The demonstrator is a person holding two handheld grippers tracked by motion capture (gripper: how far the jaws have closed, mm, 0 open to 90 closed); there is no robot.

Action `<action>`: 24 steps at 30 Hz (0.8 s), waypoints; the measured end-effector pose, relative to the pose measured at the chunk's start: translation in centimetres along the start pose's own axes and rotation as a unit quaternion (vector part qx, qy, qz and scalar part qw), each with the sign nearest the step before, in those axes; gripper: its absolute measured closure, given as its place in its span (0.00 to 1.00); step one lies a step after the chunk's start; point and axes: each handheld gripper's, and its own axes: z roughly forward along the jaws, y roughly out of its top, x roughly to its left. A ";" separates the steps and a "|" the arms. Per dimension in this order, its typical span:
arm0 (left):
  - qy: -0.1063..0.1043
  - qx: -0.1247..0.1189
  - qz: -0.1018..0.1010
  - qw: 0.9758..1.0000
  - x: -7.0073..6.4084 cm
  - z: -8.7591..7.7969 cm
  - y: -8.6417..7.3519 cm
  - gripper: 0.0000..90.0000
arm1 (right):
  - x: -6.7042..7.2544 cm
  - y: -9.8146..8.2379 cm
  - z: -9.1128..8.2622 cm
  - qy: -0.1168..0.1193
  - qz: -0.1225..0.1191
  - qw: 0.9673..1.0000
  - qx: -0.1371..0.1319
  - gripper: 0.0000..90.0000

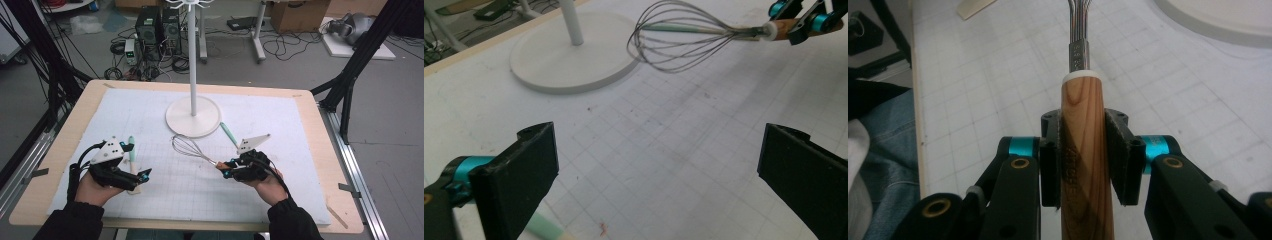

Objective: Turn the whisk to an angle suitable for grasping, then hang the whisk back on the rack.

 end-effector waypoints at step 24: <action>-0.068 0.026 0.089 0.993 -1.8 2.9 6.8 0.07 | 0.8 6.2 1.3 0.036 -0.082 0.995 0.032 0.78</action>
